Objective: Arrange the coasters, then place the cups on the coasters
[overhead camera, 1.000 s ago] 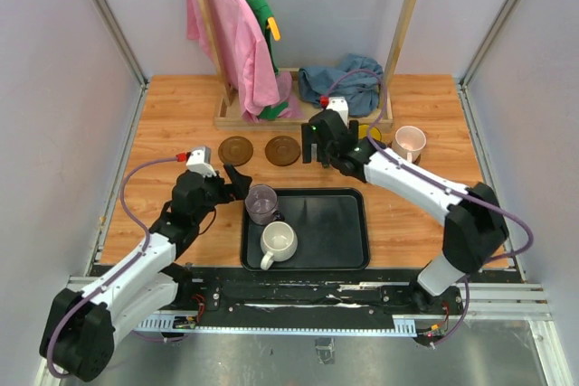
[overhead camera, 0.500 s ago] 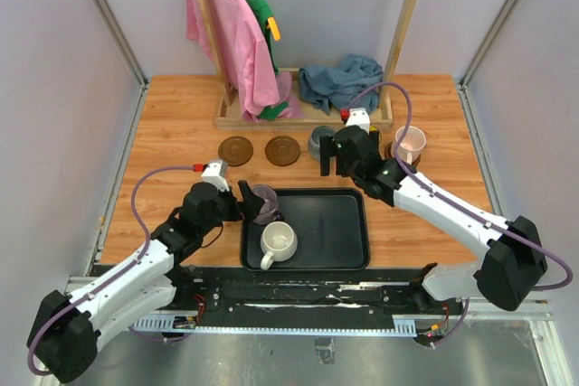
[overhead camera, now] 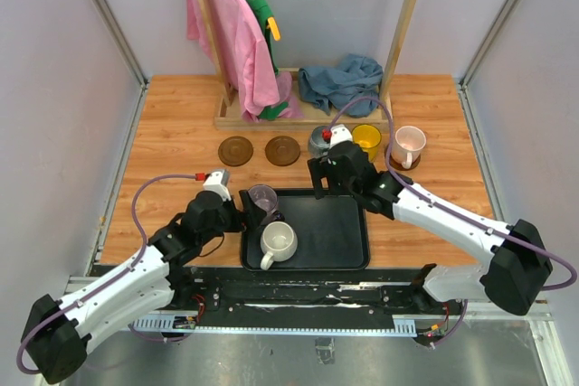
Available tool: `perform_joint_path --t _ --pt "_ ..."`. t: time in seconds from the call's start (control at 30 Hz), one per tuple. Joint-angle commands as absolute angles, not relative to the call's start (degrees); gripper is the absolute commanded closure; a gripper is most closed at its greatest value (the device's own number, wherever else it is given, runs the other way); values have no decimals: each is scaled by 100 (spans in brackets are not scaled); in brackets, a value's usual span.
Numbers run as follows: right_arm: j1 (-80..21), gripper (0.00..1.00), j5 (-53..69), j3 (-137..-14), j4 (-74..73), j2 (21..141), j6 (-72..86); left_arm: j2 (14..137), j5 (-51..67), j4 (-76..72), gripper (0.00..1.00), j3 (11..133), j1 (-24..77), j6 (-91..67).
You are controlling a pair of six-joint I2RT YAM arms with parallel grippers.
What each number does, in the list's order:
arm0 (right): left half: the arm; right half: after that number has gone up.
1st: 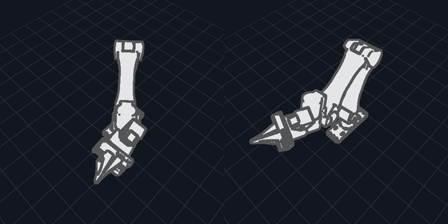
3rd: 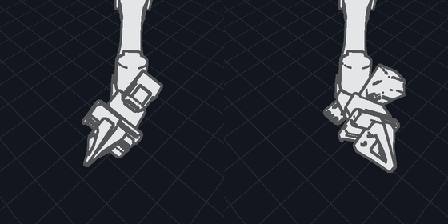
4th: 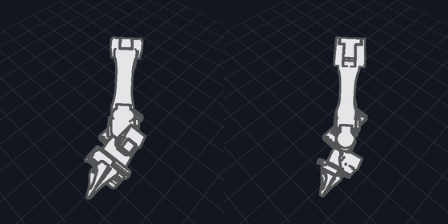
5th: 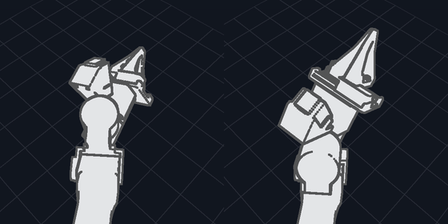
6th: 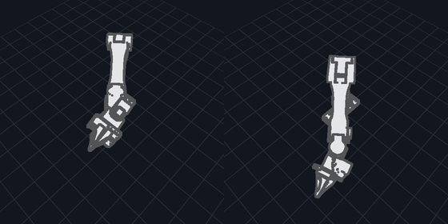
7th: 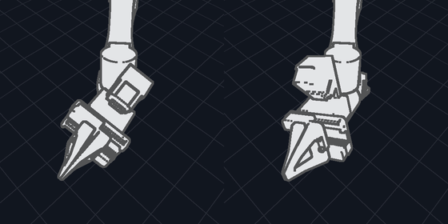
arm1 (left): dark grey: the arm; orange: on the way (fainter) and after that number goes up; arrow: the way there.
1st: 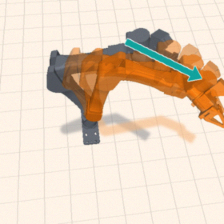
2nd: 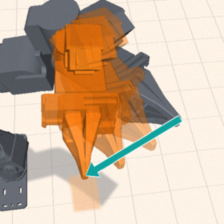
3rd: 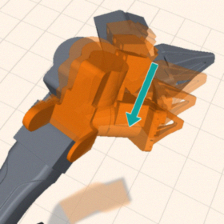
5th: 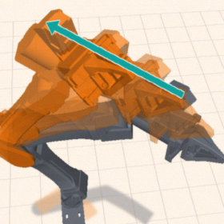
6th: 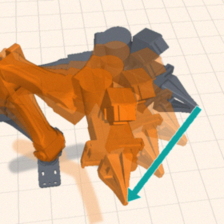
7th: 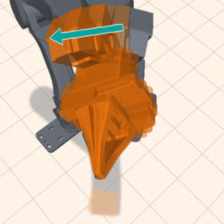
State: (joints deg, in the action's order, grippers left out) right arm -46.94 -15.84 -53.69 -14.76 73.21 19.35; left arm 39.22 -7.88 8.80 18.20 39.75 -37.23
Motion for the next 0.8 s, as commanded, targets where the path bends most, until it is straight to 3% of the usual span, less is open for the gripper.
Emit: perform_joint_path --t 0.0,0.1,0.27,0.47,0.77 --pt "-4890 19 -1305 -5296 -1334 7381 1725 3840 -1097 896 10 1761 4034 -3931" --pt "-4997 29 -1059 -5354 -1278 7490 1681 3904 -1270 721 17 1742 4039 -3888" --pt "-5321 36 -996 -5587 -1300 7772 1477 4312 -1382 241 31 1692 4037 -3800" --pt "-5581 37 -929 -5914 -1475 8205 1353 4859 -1354 -282 43 1703 4034 -3679" --pt "-5693 40 -525 -6125 -1519 8796 1324 5279 -1686 -1198 44 1818 4034 -3122"
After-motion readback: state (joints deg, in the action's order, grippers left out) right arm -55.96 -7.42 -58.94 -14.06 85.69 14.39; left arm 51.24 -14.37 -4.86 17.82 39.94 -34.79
